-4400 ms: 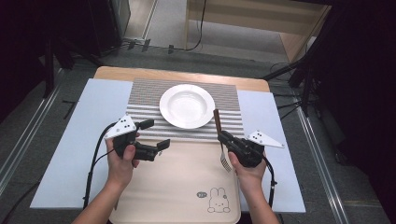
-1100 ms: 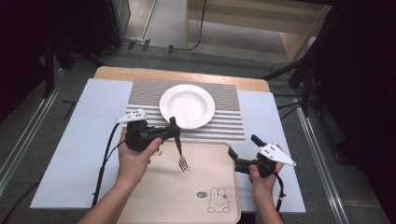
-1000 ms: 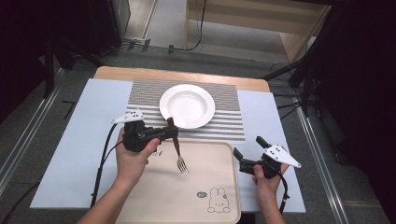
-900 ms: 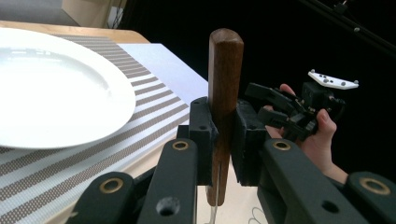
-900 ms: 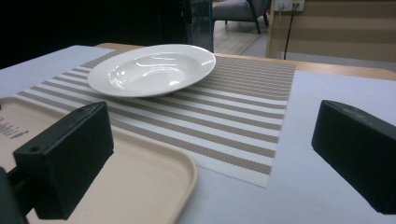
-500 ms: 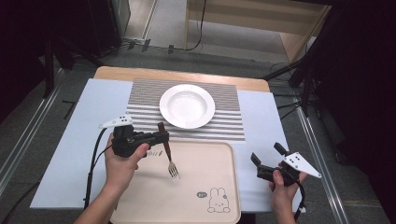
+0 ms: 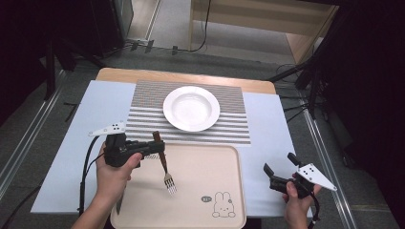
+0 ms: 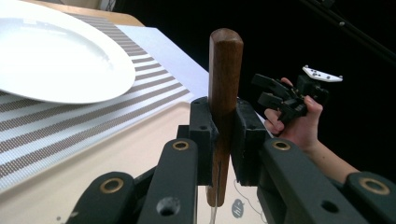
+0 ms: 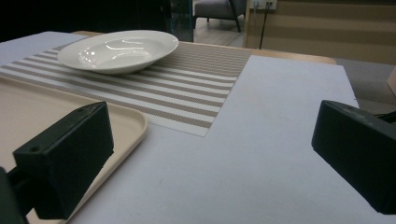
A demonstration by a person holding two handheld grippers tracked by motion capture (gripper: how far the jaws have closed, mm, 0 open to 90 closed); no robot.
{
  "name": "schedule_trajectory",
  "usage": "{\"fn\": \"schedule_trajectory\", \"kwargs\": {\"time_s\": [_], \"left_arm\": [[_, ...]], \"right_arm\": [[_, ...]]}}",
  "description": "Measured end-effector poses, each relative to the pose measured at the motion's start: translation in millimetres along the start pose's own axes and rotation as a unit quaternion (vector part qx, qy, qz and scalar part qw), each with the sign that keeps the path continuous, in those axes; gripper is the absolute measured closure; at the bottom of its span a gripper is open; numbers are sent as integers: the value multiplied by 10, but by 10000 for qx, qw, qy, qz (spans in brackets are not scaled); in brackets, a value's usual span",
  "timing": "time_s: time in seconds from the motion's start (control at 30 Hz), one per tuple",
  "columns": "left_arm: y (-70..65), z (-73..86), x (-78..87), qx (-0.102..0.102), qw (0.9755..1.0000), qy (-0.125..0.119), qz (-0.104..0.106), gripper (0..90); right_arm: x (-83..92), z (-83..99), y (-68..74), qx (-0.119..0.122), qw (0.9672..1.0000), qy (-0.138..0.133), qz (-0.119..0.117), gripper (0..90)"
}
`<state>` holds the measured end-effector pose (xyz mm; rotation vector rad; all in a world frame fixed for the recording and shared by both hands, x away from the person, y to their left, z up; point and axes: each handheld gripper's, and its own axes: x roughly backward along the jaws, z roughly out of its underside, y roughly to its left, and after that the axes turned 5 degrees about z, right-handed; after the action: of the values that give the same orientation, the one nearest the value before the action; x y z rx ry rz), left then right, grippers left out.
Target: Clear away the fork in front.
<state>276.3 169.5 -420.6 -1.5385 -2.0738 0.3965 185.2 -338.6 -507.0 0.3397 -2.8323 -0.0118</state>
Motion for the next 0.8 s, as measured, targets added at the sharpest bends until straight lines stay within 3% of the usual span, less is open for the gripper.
{"fn": "schedule_trajectory", "kwargs": {"time_s": [0.23, 0.43, 0.8], "left_arm": [[-16, 64, 99, 34, 9999, 117, 100, 799], [9, 146, 166, 198, 9994, 147, 237, 799], [210, 299, 166, 538, 9973, 393, 317, 799]], "right_arm": [[73, 33, -56, 27, 10000, -48, 77, 0], [73, 46, -73, 20, 9999, -26, 135, 0], [45, 74, -87, 47, 10000, -25, 63, 0]]}}
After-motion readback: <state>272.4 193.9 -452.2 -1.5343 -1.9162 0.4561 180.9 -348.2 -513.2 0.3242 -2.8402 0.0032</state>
